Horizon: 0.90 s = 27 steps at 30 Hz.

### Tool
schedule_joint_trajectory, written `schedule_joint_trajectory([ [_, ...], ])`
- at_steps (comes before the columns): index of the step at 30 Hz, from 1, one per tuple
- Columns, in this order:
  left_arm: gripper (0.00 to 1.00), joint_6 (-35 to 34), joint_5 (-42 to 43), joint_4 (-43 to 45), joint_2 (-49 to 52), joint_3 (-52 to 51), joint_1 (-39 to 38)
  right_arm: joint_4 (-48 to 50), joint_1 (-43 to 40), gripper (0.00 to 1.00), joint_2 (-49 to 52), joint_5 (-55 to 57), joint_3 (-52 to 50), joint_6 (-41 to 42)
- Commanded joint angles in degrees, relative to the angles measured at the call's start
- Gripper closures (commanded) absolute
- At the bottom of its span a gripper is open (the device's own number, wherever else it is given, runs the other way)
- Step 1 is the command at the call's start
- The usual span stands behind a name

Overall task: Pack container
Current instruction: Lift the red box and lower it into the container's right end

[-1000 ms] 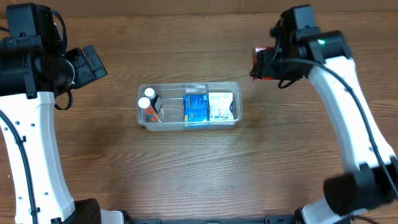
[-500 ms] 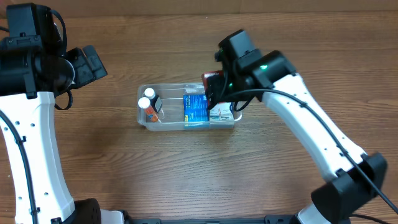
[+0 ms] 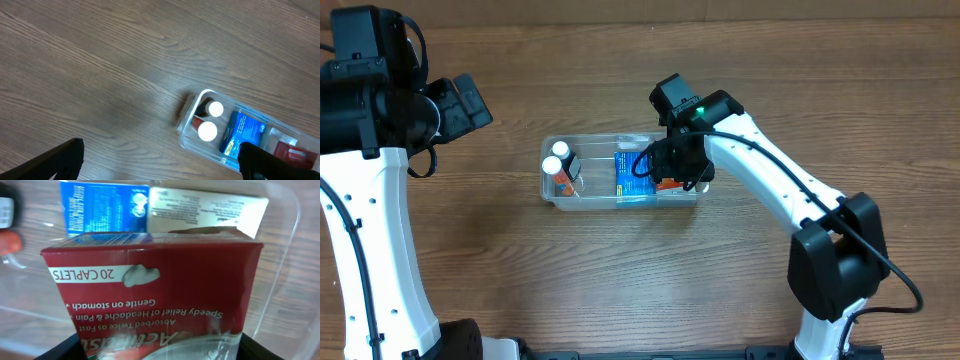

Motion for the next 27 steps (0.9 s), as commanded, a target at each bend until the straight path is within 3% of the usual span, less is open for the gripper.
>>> schedule_joint_trajectory([
  [1, 0.0, 1.68, -0.09, -0.13, -0.13, 0.13, 0.24, -0.37, -0.07, 0.3, 0.87, 0.83, -0.02, 0.48],
  [7, 0.0, 1.7, -0.11, -0.13, -0.13, 0.13, 0.24, -0.39, -0.17, 0.26, 0.9, 1.44, 0.0, 0.48],
  [10, 0.0, 1.7, -0.11, -0.17, -0.13, 0.13, 0.24, -0.44, -0.17, 0.16, 0.9, 1.44, 0.0, 0.44],
  [21, 0.0, 1.7, -0.13, -0.31, -0.13, 0.13, 0.24, -0.44, -0.17, 0.16, 0.85, 1.46, 0.11, 0.44],
  [25, 0.0, 1.73, -0.13, -0.31, -0.13, 0.13, 0.24, -0.39, -0.17, 0.28, 0.09, 1.46, 0.87, 0.17],
  [27, 0.0, 1.73, -0.13, -0.31, -0.13, 0.13, 0.24, -0.37, -0.17, 0.48, -0.59, 1.36, 1.6, -0.72],
])
